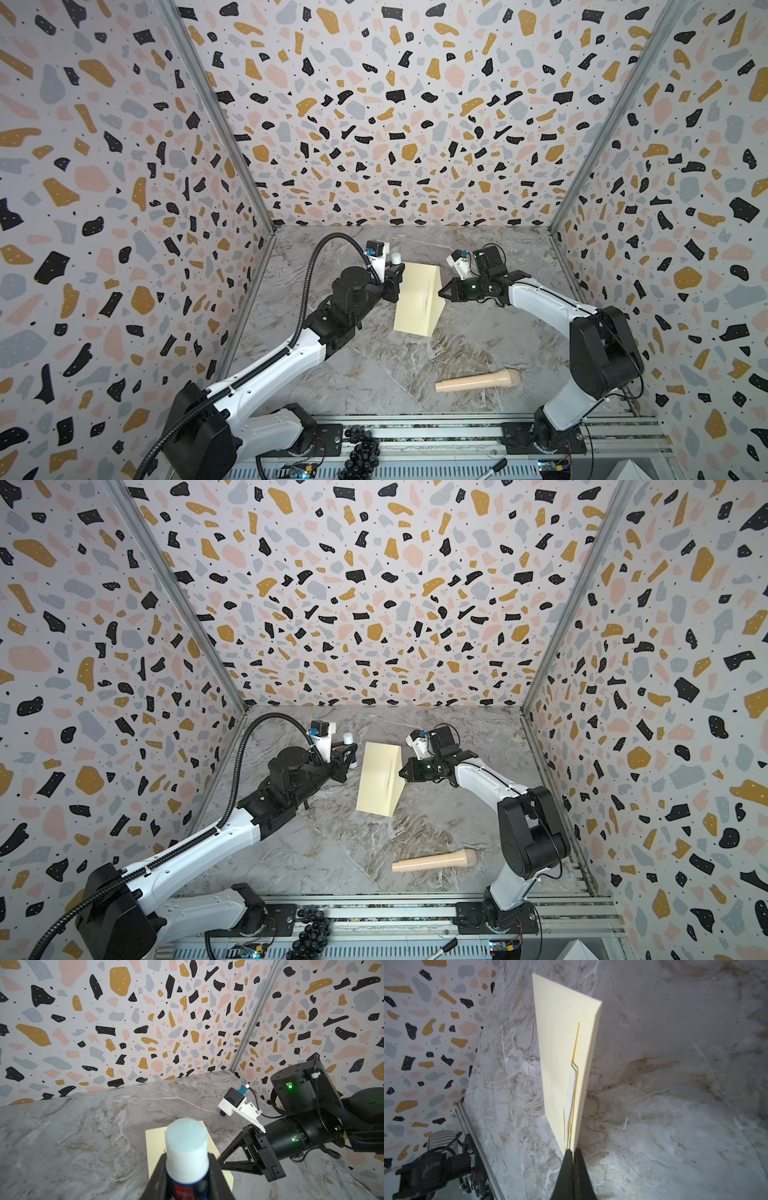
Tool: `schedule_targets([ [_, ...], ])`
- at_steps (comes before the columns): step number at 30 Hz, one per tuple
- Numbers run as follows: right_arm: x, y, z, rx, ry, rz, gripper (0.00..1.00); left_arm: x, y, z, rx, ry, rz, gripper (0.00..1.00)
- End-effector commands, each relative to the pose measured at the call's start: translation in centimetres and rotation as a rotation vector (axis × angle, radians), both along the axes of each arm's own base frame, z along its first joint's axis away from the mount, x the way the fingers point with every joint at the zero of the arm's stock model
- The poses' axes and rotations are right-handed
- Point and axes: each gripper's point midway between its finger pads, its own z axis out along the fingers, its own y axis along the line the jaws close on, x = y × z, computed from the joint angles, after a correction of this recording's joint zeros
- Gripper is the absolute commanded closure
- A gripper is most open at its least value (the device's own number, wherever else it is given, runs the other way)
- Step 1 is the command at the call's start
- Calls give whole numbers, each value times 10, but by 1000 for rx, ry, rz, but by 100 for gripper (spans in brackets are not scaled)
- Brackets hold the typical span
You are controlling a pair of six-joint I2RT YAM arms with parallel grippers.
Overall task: Place the letter into the envelope and seal it
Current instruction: 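Fold the glued flap over onto the envelope with the right gripper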
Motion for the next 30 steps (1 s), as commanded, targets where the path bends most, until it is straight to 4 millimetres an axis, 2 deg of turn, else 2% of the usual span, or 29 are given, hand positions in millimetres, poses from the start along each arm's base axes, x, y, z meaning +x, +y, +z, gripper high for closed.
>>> schedule_targets([
  [1, -24, -14, -19, -135, 53, 133, 100, 0, 5, 13, -10, -44, 11, 100],
  [9, 5, -37, -28, -343, 10, 85, 100, 0, -2, 4, -22, -8, -13, 100],
  [14, 10, -36, -32, -347, 15, 83, 100, 2, -7, -10, -28, 27, -22, 100],
  [24, 28, -38, -52, -434, 54, 102, 100, 6, -15, -32, -18, 74, -39, 100],
  [29, 34, -30, -58, -437, 53, 123, 100, 9, -15, -46, -5, 102, -30, 100],
  [30, 36, -28, -57, -435, 48, 123, 97, 9, -15, -48, -5, 108, -27, 100],
])
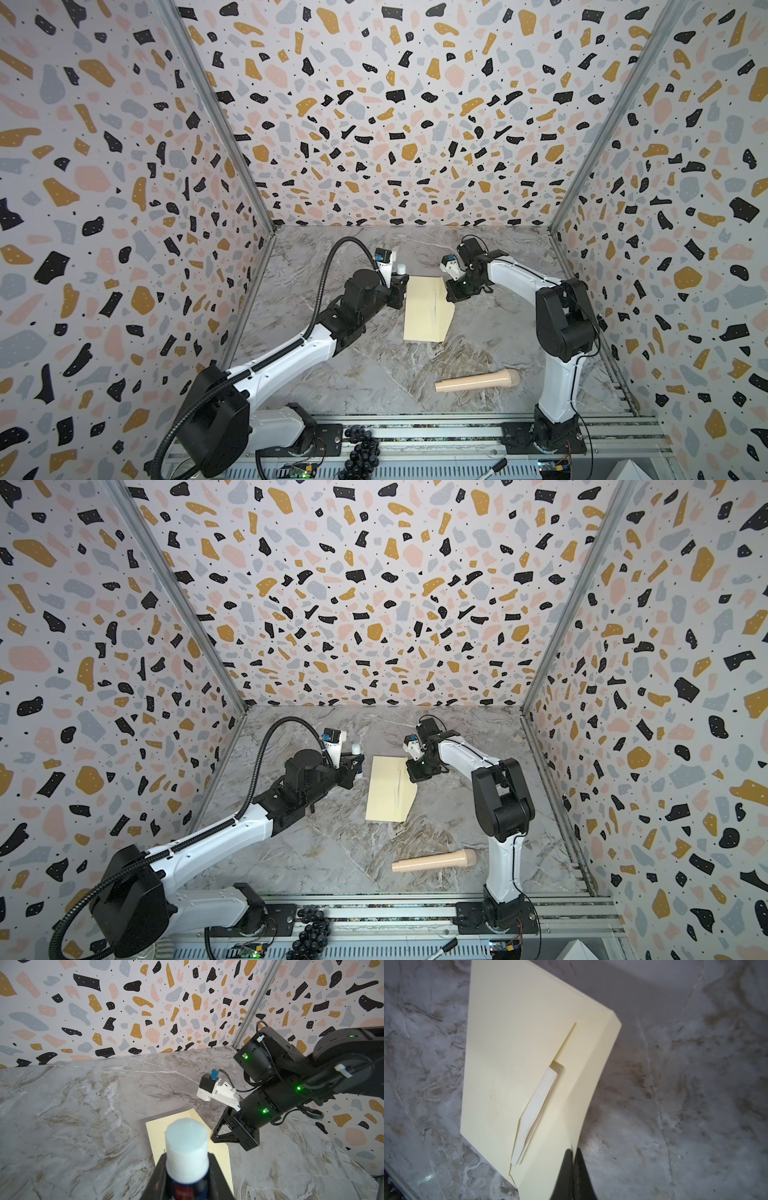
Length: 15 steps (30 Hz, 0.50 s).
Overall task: Place the letter into the envelope and seal it
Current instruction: 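Fold the glued flap over onto the envelope with the right gripper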
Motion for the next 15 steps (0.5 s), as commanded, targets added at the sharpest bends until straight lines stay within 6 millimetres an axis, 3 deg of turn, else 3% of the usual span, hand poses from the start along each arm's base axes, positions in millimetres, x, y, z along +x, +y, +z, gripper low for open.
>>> schedule_targets([
  [1, 8, 4, 15, -9, -39, 20, 91, 5, -3, 3, -35, -18, 6, 100],
  [4, 15, 14, 33, 56, -71, 24, 73, 7, -3, -3, -31, -4, 11, 100],
  [7, 24, 19, 68, 133, -153, 4, 60, 8, -4, -8, -24, 6, 16, 100],
  [10, 27, 13, 108, 200, -271, -35, 47, 10, -3, -15, -16, 21, 31, 100],
  [13, 18, 1, 144, 298, -392, -67, 40, 11, -4, -23, -16, 34, 30, 100],
  [15, 10, -12, 159, 358, -452, -104, 23, 12, -6, -28, -14, 43, 24, 100],
])
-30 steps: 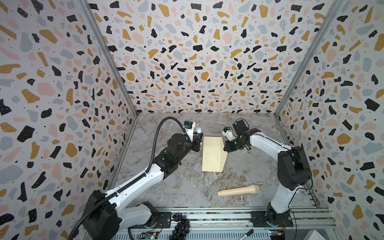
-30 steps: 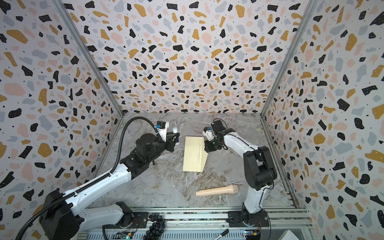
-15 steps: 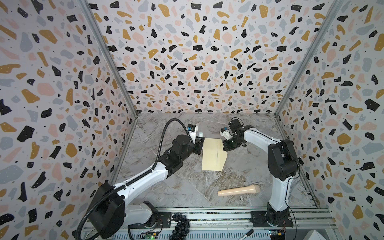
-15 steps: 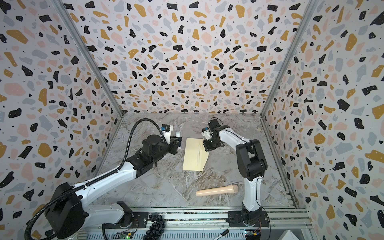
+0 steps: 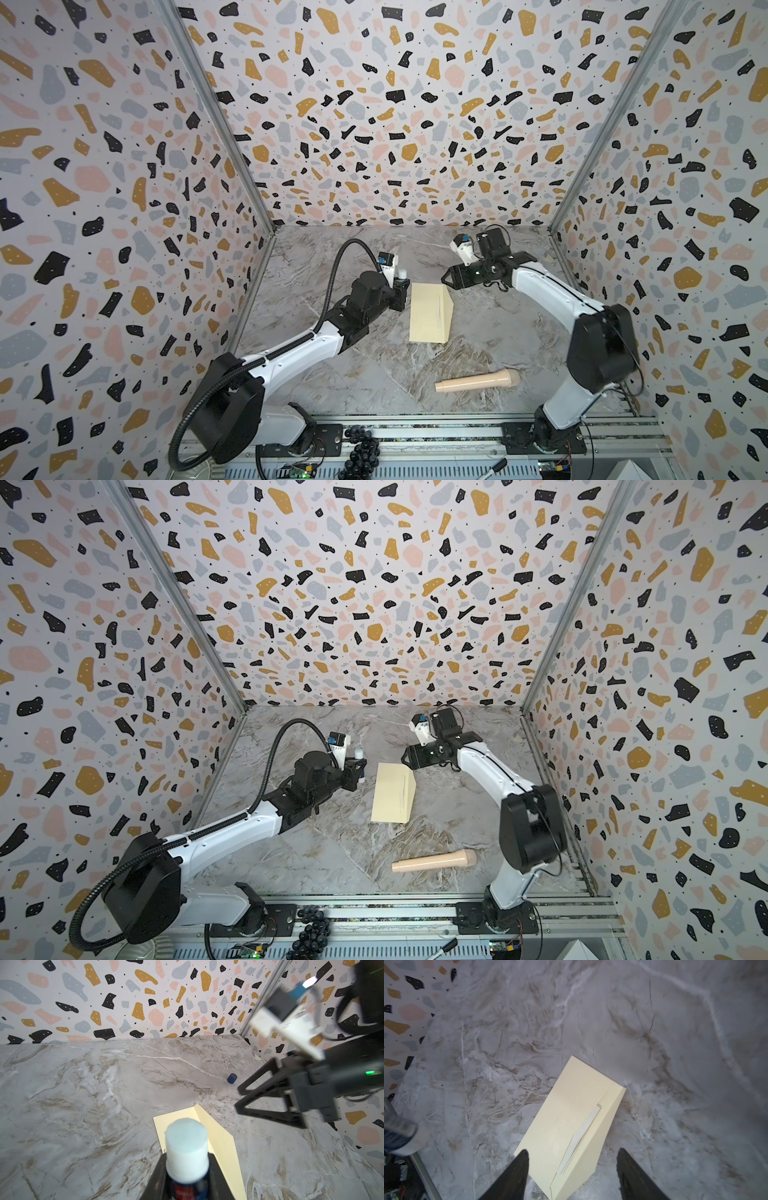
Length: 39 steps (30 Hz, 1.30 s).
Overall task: Place the letter into the envelope and seal it
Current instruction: 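Fold the glued flap over onto the envelope with the right gripper, then press the folded flap down along the envelope with the right gripper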
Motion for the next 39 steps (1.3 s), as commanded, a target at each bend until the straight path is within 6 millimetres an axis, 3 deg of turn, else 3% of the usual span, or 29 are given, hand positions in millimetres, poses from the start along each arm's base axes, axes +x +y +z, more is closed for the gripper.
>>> schedule_targets([
  [1, -4, -15, 57, 159, -183, -57, 14, 5, -3, 1, -30, -23, 6, 100],
  [4, -17, -35, 63, 221, -250, -114, 7, 6, -3, -6, -41, -17, 11, 100],
  [8, -28, -62, 53, 348, -212, -216, 14, 6, -7, -20, -40, 12, 12, 100],
  [12, -33, -88, 24, 488, -77, -332, 40, 2, -17, -39, -18, 43, -11, 100],
  [15, -37, -94, -2, 563, 38, -370, 62, -2, -26, -54, 2, 68, -32, 100],
  [18, -39, -93, -27, 577, 118, -392, 78, -3, -32, -71, 18, 100, -44, 100],
  [24, -41, -79, -56, 583, 187, -411, 89, -2, -38, -97, 43, 150, -55, 100],
  [33, -37, -54, -85, 567, 266, -405, 98, -3, -42, -126, 66, 201, -62, 100],
  [39, -33, -37, -93, 573, 300, -386, 100, -4, -41, -139, 83, 221, -60, 100],
])
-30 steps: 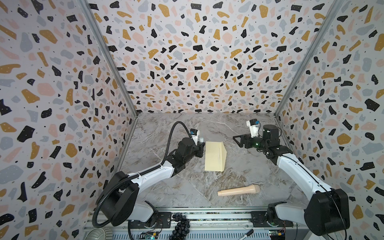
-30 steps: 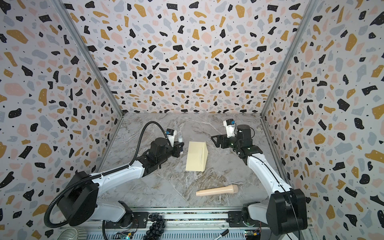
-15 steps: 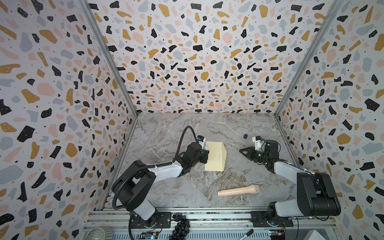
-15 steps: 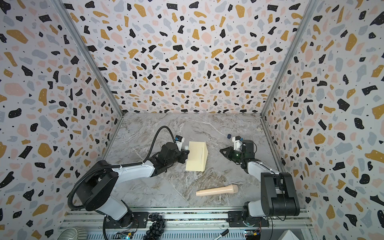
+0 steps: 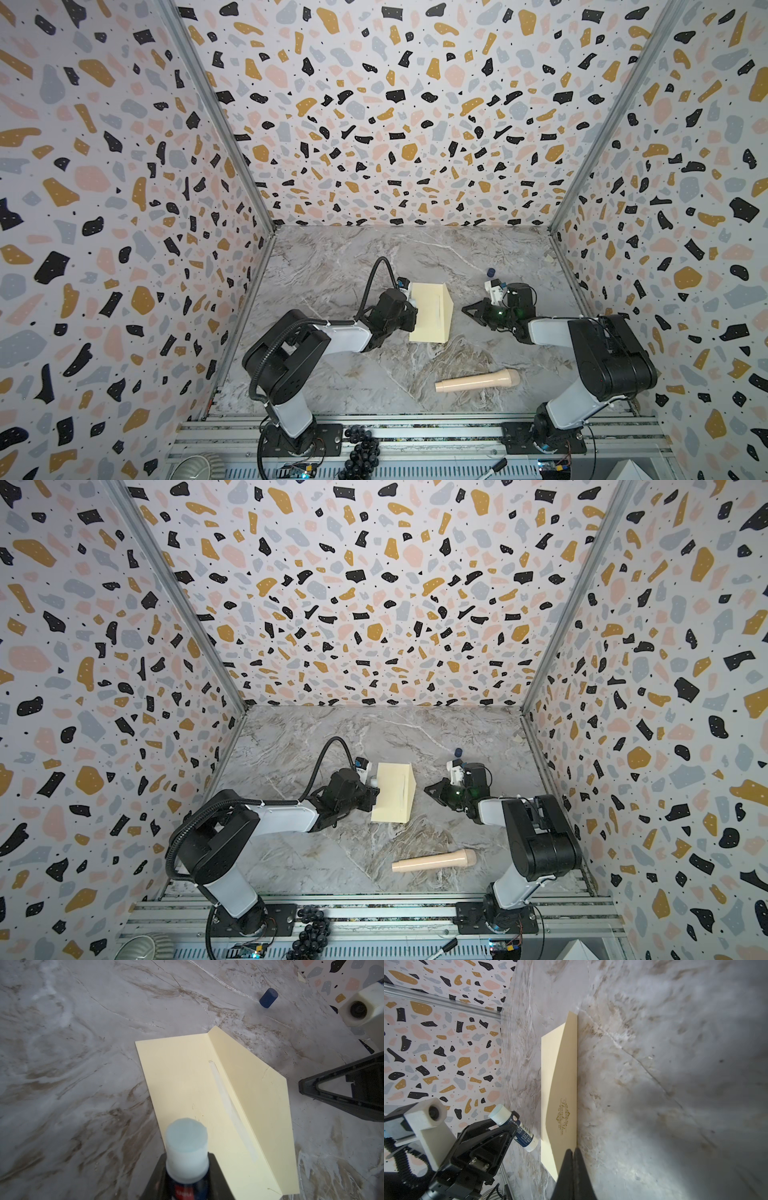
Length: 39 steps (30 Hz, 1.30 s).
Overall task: Place the letter into the envelope and seal it
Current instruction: 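Press the folded flap down along the envelope with the right gripper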
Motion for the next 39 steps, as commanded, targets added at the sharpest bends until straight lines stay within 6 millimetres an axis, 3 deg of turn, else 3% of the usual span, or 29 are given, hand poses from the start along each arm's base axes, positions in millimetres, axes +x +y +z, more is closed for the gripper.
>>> schedule_targets([
  [1, 15, 12, 18, 26, -61, 5, 100, 3, -7, 6, -39, -30, -5, 100],
  [25, 15, 66, 9, 78, -30, 97, 100, 2, -6, -10, -7, -6, -12, 100],
  [39, 15, 83, -5, 69, -4, 132, 100, 1, -5, -12, 0, -3, -13, 100],
])
